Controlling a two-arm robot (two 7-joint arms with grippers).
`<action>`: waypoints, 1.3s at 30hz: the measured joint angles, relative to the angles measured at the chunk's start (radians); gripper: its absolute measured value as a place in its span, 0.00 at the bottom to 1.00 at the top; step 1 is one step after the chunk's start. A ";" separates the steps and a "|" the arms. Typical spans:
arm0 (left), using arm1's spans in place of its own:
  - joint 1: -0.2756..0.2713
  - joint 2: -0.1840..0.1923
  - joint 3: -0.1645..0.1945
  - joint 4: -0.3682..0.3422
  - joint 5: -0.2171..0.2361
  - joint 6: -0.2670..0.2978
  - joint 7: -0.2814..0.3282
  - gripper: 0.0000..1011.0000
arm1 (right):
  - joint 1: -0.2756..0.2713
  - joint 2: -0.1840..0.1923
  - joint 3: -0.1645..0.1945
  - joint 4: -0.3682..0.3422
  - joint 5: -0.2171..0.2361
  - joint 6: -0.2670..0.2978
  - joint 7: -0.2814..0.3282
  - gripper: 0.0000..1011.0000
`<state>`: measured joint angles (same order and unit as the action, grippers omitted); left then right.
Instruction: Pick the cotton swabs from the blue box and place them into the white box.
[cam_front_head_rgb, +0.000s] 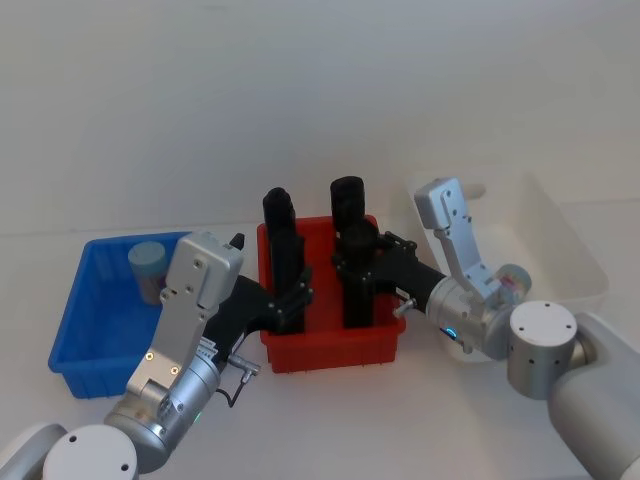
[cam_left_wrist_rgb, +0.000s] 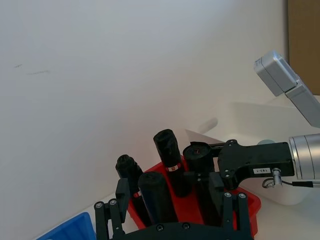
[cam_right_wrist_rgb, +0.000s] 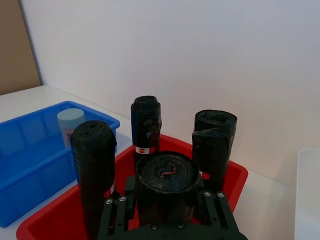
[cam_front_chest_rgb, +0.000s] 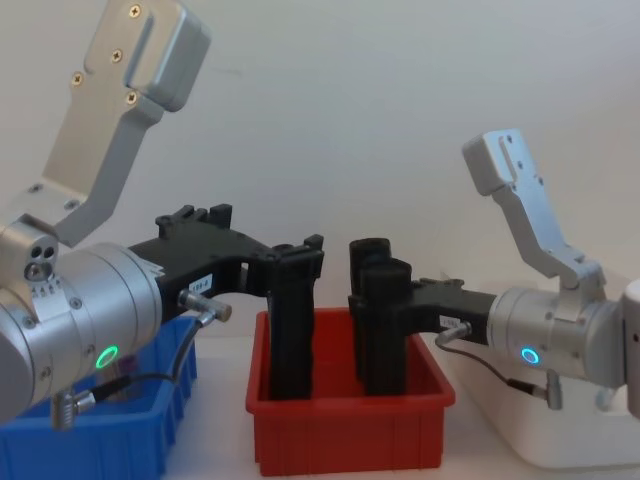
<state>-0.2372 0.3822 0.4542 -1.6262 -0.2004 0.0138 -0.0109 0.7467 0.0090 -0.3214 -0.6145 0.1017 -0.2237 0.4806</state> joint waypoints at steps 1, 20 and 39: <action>0.000 0.000 0.000 0.000 0.000 0.000 0.000 0.99 | 0.007 -0.003 0.000 0.013 0.001 -0.006 0.002 0.68; 0.000 0.000 0.000 0.000 0.000 0.000 0.000 0.99 | -0.077 0.026 0.011 -0.204 0.045 0.024 -0.022 0.50; 0.000 0.000 0.000 0.000 0.000 0.000 0.000 0.99 | -0.229 0.088 0.028 -0.578 0.069 0.132 -0.172 0.50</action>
<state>-0.2372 0.3821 0.4542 -1.6262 -0.2003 0.0138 -0.0109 0.5176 0.0967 -0.2937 -1.1930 0.1711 -0.0914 0.3086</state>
